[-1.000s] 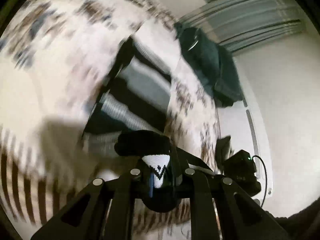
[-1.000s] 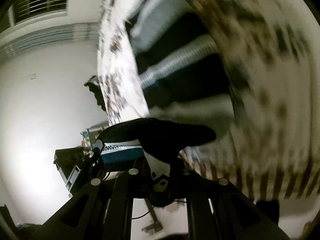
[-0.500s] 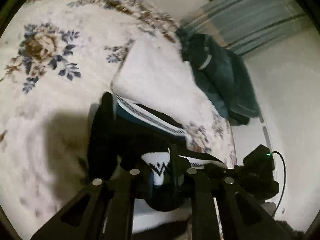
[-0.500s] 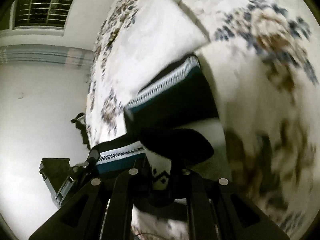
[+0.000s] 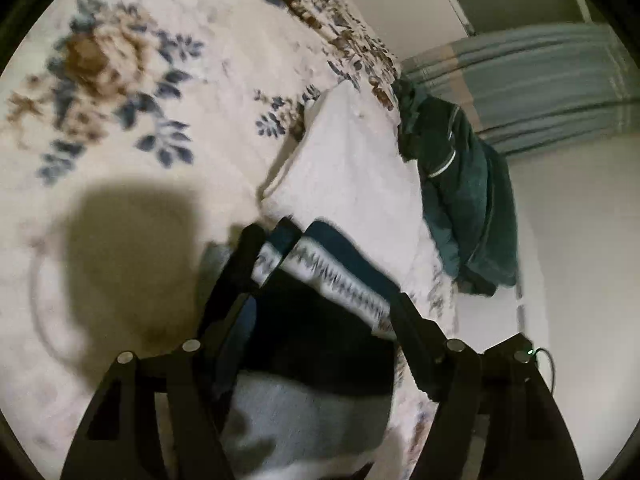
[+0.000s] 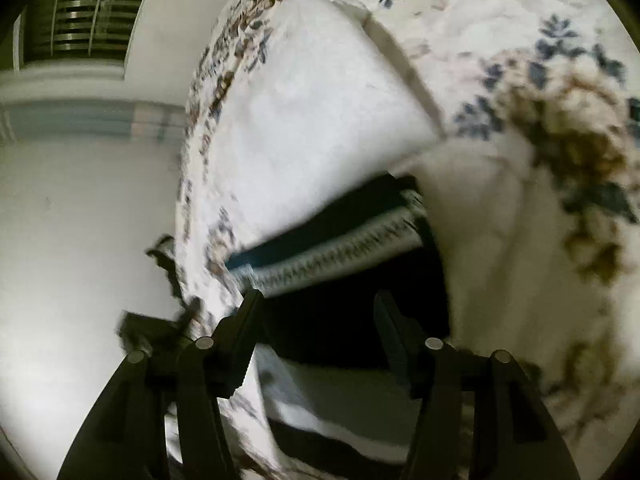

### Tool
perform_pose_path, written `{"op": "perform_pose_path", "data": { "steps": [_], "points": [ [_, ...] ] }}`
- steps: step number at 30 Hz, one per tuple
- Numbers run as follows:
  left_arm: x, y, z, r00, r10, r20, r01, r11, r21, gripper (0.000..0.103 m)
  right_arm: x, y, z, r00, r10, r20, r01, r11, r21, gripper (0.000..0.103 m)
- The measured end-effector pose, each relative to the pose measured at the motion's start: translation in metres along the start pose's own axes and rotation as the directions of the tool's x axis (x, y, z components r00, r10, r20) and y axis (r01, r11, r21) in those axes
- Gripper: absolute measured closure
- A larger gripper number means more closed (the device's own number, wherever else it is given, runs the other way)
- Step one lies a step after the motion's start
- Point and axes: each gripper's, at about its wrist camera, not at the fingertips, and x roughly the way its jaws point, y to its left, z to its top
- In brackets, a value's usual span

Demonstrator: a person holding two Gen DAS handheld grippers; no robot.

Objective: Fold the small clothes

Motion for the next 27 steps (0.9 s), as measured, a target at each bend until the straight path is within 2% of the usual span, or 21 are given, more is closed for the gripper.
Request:
{"op": "perform_pose_path", "data": {
  "steps": [3, 4, 5, 7, 9, 10, 12, 15, 18, 21, 23, 25, 26, 27],
  "points": [
    [-0.028, 0.004, -0.030, 0.999, 0.046, 0.011, -0.046, 0.999, 0.029, 0.035, -0.015, -0.015, -0.022, 0.998, -0.058, -0.029, 0.058, 0.998, -0.007, 0.030],
    [-0.039, 0.008, -0.044, 0.998, 0.066, 0.013, -0.066, 0.997, 0.025, 0.035, -0.019, -0.022, -0.026, 0.997, -0.065, -0.044, 0.064, 0.998, -0.012, 0.030],
    [-0.050, 0.013, -0.061, 0.996, 0.084, 0.015, -0.084, 0.996, 0.014, 0.035, -0.021, -0.029, -0.028, 0.996, -0.072, -0.058, 0.071, 0.997, -0.015, 0.029],
    [-0.064, 0.024, -0.091, 0.993, 0.118, 0.010, -0.118, 0.993, -0.021, 0.035, -0.022, -0.040, -0.028, 0.993, -0.081, -0.080, 0.079, 0.996, -0.029, 0.016],
    [-0.077, 0.036, -0.131, 0.992, 0.129, -0.001, -0.129, 0.989, -0.072, 0.027, -0.016, -0.053, -0.022, 0.991, -0.076, -0.106, 0.073, 0.997, -0.040, 0.012],
    [-0.077, 0.039, -0.144, 0.991, 0.136, -0.005, -0.136, 0.986, -0.094, 0.027, -0.009, -0.060, -0.016, 0.990, -0.060, -0.130, 0.055, 0.998, -0.037, 0.012],
    [-0.071, 0.051, -0.179, 0.995, 0.095, -0.018, -0.097, 0.978, -0.186, 0.026, 0.010, -0.070, -0.001, 0.984, -0.015, -0.179, 0.009, 0.999, -0.031, 0.012],
    [-0.042, 0.062, -0.211, 0.999, 0.037, -0.027, -0.043, 0.952, -0.302, 0.026, 0.046, -0.074, 0.024, 0.966, 0.040, -0.255, -0.056, 0.997, -0.056, 0.011],
    [-0.013, 0.064, -0.222, 1.000, 0.011, -0.005, -0.012, 0.935, -0.355, 0.026, 0.079, -0.070, 0.042, 0.947, 0.062, -0.315, -0.097, 0.991, -0.096, 0.010],
    [0.006, 0.063, -0.216, 0.996, 0.034, 0.076, -0.002, 0.923, -0.384, 0.025, 0.109, -0.064, 0.057, 0.928, 0.075, -0.364, -0.125, 0.985, -0.116, 0.010],
    [0.009, 0.065, -0.212, 0.990, 0.042, 0.138, 0.020, 0.908, -0.417, 0.025, 0.124, -0.062, 0.063, 0.919, 0.087, -0.386, -0.141, 0.984, -0.114, 0.008],
    [0.007, 0.065, -0.207, 0.974, 0.058, 0.221, 0.051, 0.889, -0.456, 0.027, 0.131, -0.060, 0.066, 0.916, 0.109, -0.387, -0.160, 0.982, -0.102, 0.008],
    [0.004, 0.063, -0.204, 0.962, 0.075, 0.264, 0.057, 0.886, -0.460, 0.051, 0.131, -0.061, 0.067, 0.919, 0.127, -0.374, -0.172, 0.981, -0.089, 0.009],
    [0.004, 0.061, -0.200, 0.957, 0.088, 0.275, 0.050, 0.888, -0.456, 0.081, 0.130, -0.062, 0.068, 0.922, 0.147, -0.359, -0.188, 0.979, -0.081, 0.015]
  ]
}}
